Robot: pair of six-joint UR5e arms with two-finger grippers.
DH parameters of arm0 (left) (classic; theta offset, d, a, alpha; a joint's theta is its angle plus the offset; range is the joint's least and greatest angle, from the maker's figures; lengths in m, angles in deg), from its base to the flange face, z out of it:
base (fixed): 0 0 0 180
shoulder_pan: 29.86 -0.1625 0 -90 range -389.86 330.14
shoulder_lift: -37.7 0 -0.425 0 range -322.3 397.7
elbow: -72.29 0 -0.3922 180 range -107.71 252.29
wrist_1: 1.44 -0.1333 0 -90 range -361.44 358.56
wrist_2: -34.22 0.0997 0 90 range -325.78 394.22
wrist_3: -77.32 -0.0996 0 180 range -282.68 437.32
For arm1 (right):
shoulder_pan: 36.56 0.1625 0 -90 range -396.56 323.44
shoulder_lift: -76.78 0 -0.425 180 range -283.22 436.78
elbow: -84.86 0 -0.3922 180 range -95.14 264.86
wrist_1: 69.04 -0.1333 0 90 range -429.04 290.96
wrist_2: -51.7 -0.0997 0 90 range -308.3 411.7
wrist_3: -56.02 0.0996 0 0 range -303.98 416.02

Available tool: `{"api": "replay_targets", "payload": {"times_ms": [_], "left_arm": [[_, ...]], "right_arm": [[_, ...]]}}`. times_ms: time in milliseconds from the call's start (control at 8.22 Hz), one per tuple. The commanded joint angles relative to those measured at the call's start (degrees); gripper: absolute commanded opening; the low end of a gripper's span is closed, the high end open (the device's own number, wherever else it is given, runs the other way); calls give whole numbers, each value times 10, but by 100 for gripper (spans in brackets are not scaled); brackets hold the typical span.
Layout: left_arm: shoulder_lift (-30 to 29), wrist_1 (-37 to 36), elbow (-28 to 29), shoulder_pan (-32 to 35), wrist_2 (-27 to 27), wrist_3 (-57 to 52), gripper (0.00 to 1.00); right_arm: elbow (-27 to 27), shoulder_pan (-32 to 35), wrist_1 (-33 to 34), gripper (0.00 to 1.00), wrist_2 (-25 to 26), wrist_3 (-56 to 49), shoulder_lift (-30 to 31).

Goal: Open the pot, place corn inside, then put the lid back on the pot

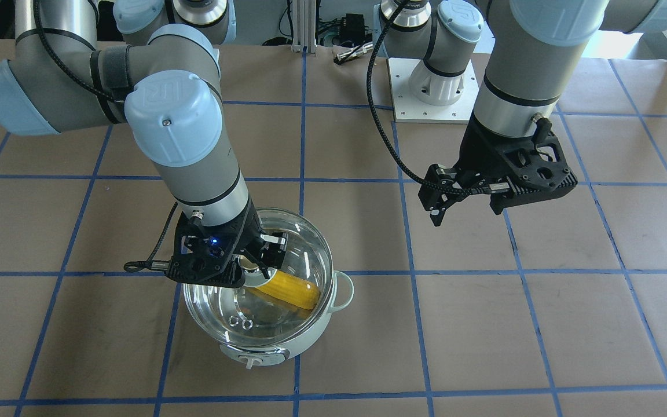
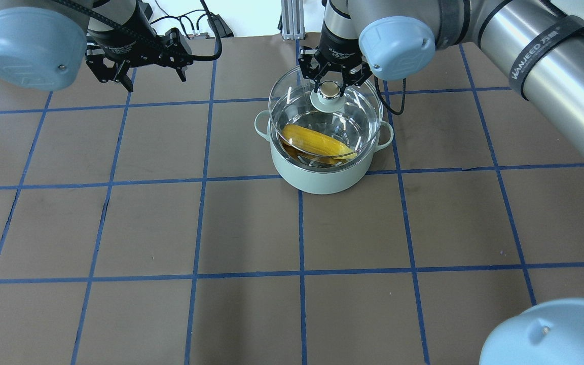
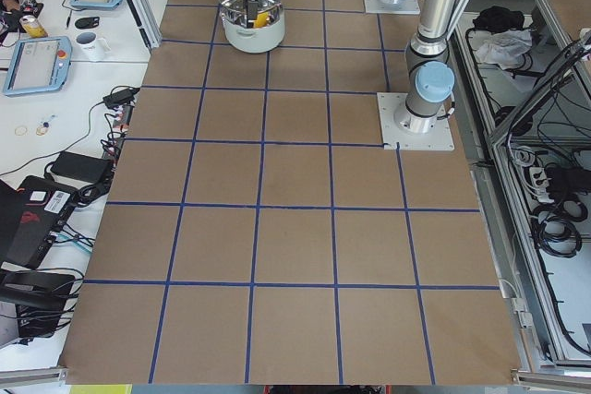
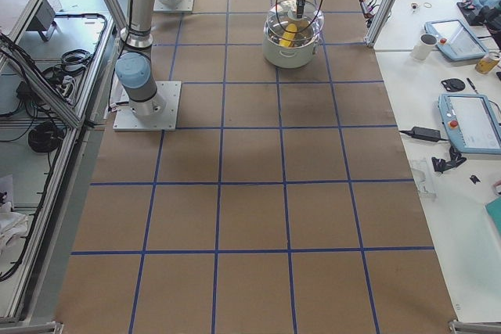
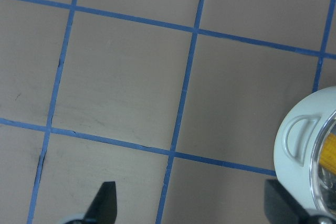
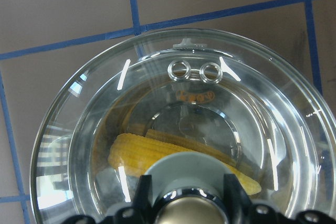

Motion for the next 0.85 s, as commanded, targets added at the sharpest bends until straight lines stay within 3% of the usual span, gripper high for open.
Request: {"api": "replay_targets", "payload": {"times_ms": [0, 243, 730], "left_arm": [[1, 4, -8, -18, 2, -116, 100], [2, 24, -8, -53, -1, -129, 100], [43, 71, -24, -49, 2, -102, 100]], "right_arm": [[4, 1, 2, 22, 2, 6, -10], [5, 3, 2, 22, 2, 16, -10], [7, 3, 2, 22, -3, 18, -11]]}}
